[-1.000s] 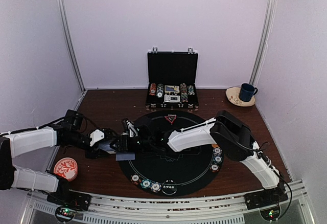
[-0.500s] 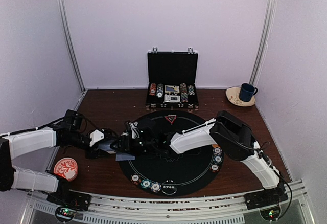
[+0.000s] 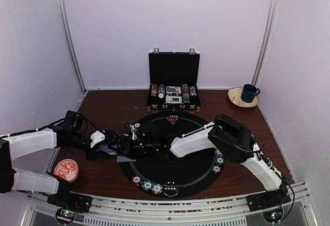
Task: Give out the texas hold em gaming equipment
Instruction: Pass from the left arm to the right
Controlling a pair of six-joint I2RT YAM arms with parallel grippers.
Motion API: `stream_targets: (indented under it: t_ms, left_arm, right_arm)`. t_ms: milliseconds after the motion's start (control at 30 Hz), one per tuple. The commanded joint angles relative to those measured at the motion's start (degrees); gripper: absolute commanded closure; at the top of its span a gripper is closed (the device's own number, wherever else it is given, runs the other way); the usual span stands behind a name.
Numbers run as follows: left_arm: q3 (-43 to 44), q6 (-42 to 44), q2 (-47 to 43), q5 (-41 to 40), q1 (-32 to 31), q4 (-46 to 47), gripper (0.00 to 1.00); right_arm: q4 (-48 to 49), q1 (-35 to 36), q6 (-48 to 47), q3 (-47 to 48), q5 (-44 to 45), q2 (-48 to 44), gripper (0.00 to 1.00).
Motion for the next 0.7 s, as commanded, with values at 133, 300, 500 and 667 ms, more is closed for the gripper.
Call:
stream_targets:
  t_ms: [133,300,500,667]
  left_arm:
    - [-0.5,0.2,-1.0,1.2,0.3,2.1,0.77]
    - [-0.5,0.4,-0.7,1.4,0.2,2.1,0.77]
    - [-0.3,0.6,-0.2,1.3,0.3,2.0,0.76]
    - [-0.4,0.5,-0.3,1.2,0.3,2.1,0.67]
  right_arm:
    - [4.3,0.7,2.7,3.4,-1.8,3.0,0.3]
    - [6.8,0.7,4.3,3.8,-2.3,3.7,0.37]
    - [8.0,0.7,5.5,4.8,-3.2,4.6,0.52]
    - [8.7,0.8,5.6,4.3,-3.4,4.6,0.71]
